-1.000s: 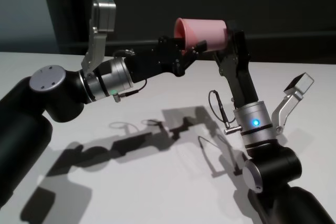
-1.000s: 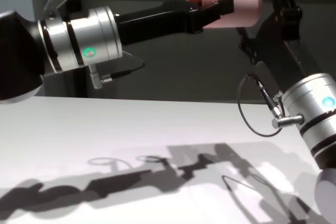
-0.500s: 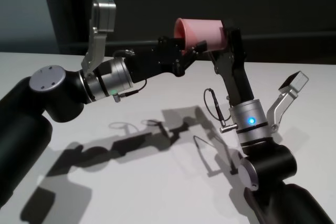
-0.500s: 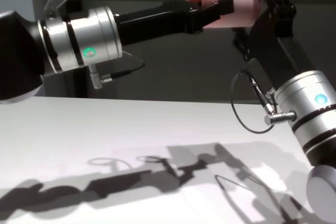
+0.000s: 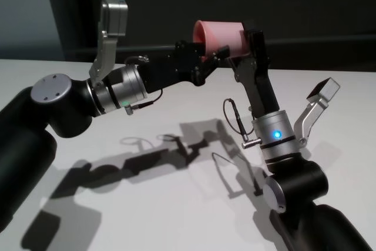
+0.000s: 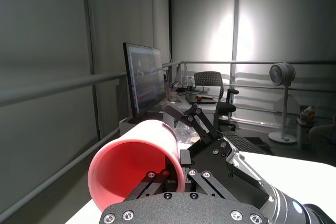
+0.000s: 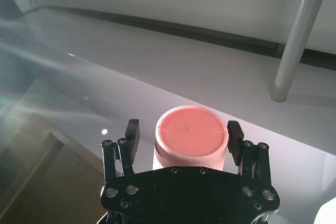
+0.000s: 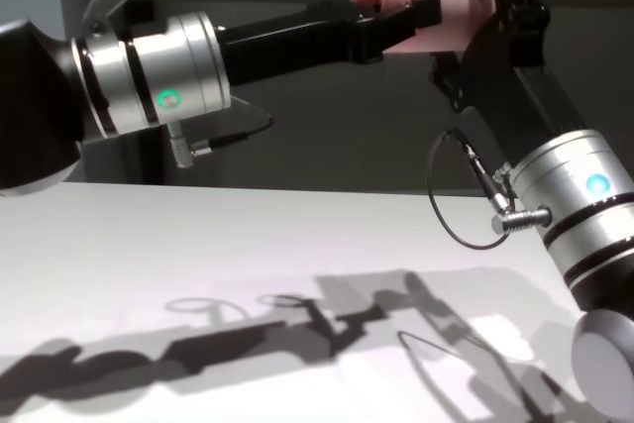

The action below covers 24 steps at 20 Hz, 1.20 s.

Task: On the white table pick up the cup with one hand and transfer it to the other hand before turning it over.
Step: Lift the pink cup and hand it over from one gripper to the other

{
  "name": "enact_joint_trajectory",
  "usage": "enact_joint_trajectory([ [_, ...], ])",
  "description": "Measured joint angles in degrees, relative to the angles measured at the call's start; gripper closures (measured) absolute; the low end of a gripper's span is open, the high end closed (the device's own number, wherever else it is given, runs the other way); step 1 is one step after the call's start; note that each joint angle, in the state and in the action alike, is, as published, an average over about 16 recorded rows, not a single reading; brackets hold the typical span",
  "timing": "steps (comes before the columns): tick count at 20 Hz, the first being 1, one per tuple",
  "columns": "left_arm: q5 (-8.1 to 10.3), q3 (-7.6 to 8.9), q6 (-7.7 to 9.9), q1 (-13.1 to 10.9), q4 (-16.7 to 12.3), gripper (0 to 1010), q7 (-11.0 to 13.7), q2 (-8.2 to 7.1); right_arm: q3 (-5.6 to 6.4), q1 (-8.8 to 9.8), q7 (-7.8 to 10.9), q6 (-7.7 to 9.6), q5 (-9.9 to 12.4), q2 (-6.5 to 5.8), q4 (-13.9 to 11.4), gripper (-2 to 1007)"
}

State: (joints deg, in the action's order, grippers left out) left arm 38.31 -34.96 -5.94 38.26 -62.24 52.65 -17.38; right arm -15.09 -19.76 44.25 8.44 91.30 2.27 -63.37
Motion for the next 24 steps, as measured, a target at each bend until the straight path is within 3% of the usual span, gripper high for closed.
enact_joint_trajectory([
  [15,0.00,0.00,0.00,0.0,0.0,961,0.0,0.00,-1.17,0.38,-0.99,-1.76,-0.1,-0.78,-0.9,10],
  [24,0.01,0.00,0.00,0.0,0.0,961,0.0,0.00,-1.08,0.40,-1.00,-1.71,-0.1,-0.76,-0.9,118],
])
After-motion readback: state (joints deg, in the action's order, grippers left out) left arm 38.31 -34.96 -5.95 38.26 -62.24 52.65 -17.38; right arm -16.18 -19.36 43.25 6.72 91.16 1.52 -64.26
